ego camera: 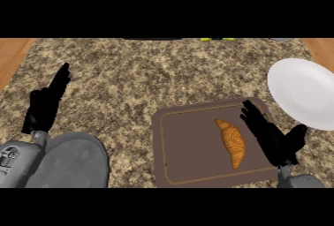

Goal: Pick the croissant from the tray and place it in the plate

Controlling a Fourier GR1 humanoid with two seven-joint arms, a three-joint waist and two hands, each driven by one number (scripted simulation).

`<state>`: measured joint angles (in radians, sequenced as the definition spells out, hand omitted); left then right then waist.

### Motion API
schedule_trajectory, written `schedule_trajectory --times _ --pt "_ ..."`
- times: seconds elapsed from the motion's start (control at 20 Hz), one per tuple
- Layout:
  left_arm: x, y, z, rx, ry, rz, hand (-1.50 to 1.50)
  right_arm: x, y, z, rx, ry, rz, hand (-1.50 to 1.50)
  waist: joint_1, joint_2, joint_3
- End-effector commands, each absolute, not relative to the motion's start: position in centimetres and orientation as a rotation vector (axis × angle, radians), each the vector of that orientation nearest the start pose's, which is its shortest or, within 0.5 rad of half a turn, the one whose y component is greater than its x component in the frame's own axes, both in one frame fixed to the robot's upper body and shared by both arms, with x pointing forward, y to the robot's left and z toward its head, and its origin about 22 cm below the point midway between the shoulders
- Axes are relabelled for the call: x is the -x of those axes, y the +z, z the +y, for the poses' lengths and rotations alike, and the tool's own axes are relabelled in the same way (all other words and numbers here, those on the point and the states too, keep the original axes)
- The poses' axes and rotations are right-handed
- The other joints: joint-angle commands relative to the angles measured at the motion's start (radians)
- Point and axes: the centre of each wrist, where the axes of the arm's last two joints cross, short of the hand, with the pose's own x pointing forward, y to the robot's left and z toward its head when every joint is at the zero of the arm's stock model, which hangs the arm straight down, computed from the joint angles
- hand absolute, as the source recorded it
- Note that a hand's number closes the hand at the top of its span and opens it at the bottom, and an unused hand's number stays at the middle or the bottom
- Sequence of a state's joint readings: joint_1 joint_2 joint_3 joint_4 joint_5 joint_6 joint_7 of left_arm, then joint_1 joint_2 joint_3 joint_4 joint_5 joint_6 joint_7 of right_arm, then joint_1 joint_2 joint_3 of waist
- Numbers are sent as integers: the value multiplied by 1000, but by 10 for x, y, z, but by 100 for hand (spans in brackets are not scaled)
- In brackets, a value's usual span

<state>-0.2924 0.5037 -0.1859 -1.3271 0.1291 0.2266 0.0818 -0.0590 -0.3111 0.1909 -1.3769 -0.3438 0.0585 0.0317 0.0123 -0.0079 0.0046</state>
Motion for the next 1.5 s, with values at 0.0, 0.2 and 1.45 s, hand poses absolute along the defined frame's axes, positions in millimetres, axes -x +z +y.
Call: schedule_trajectory --times 0.0,0.2,1.45 --pt "-284 28 290 -351 -216 -1462 0 -269 21 -272 -141 221 -1460 150 -5 4 -5" --pt "-271 -16 271 -170 -98 -1247 0 -318 142 -279 -38 464 -1882 150 25 3 -10" --pt "-234 -29 248 -15 -22 -1175 0 -277 173 -298 573 1234 -1541 -150 -12 5 -6"
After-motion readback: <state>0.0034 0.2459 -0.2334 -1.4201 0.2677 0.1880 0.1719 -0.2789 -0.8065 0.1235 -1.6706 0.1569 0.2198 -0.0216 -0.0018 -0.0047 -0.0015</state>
